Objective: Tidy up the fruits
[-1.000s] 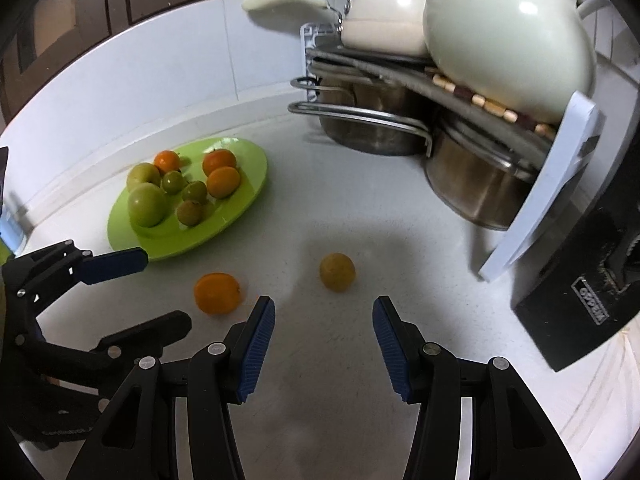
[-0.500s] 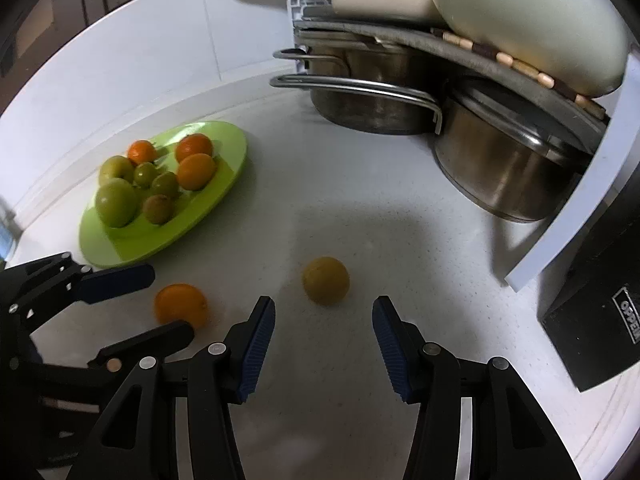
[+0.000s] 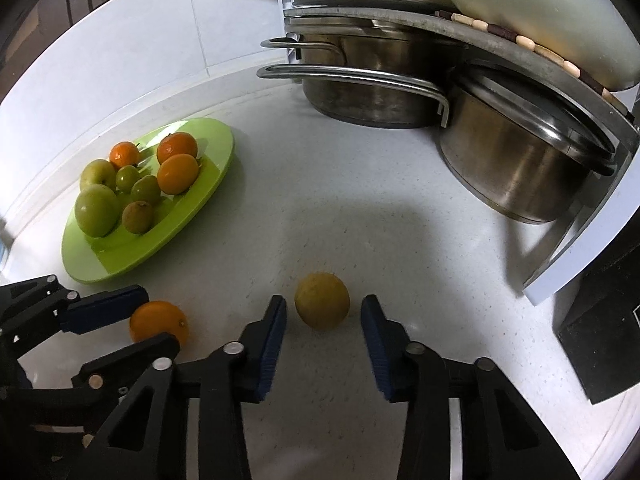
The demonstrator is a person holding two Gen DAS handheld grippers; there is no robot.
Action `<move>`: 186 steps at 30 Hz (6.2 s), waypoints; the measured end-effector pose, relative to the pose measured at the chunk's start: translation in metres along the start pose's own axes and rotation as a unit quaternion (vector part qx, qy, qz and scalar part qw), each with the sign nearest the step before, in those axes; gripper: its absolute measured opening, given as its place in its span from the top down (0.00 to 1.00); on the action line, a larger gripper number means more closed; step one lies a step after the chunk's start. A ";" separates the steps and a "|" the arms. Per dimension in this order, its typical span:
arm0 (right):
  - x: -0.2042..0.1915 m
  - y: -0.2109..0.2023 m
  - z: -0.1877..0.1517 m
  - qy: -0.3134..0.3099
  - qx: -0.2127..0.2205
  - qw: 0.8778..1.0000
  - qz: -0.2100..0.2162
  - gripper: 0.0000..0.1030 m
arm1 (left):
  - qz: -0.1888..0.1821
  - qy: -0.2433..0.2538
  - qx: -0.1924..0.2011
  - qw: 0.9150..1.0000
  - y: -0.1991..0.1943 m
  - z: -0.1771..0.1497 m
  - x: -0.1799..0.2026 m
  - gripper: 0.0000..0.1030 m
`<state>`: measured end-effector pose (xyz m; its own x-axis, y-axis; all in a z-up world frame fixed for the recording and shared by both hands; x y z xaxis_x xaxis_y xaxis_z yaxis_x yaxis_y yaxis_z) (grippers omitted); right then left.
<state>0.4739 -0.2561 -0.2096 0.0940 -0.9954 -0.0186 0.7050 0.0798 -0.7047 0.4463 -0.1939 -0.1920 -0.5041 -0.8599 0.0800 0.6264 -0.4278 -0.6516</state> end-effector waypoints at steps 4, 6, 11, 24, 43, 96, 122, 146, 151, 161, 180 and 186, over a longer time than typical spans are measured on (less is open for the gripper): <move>0.000 0.000 0.001 0.002 0.001 1.000 0.002 0.72 | 0.002 -0.002 0.006 1.000 -0.005 0.004 -0.001 0.68; 0.001 0.000 0.003 0.000 0.004 1.000 0.001 0.72 | 0.002 -0.003 0.009 1.000 -0.007 0.006 -0.002 0.68; 0.000 -0.012 0.005 0.001 0.013 1.000 0.002 0.72 | 0.001 -0.004 0.015 1.000 -0.015 0.007 -0.001 0.68; -0.009 -0.057 0.011 -0.008 0.045 0.999 -0.002 0.72 | 0.000 -0.019 0.035 0.999 -0.051 0.010 -0.002 0.68; -0.064 -0.122 0.023 -0.027 0.091 0.995 0.024 0.72 | 0.022 -0.049 0.083 0.995 -0.121 0.012 -0.023 0.68; -0.146 0.018 0.114 -0.035 0.022 0.992 0.116 0.72 | 0.097 -0.073 0.046 0.992 -0.054 0.076 -0.170 0.68; -0.145 0.034 0.098 -0.034 0.008 0.994 0.103 0.58 | 0.157 -0.097 0.042 0.982 -0.072 0.053 -0.193 0.54; -0.140 -0.181 0.036 0.005 0.161 0.987 0.020 0.28 | 0.176 -0.059 0.162 0.969 -0.251 0.008 -0.123 0.15; -0.139 -0.231 0.016 -0.002 0.185 0.983 0.010 0.21 | 0.182 -0.064 0.169 0.966 -0.283 -0.012 -0.101 0.08; -0.141 -0.301 -0.025 -0.011 0.205 0.979 0.008 0.13 | 0.199 -0.075 0.196 0.957 -0.347 -0.052 -0.064 0.00; -0.132 -0.378 -0.095 0.001 0.216 0.976 -0.004 0.11 | 0.214 -0.064 0.211 0.952 -0.416 -0.100 -0.003 0.00; -0.133 -0.392 -0.107 0.002 0.218 0.976 -0.003 0.11 | 0.221 -0.059 0.210 0.950 -0.429 -0.113 0.005 0.00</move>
<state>0.1094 -0.1603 -0.0070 0.0871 -0.9960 -0.0197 0.9375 0.0886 -0.3364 0.1075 0.0166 0.0027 -0.0812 -0.9962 -0.0320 0.9563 -0.0688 -0.2843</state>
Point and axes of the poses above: each gripper's, at about its wrist camera, not at the fingertips, and y roughly the way its jaws point, x to its right, z to its top, the point moved 10 cm from there along y, roughly the way its jaws point, and after that the axes turned 9 degrees about x, right-handed, at the moved point
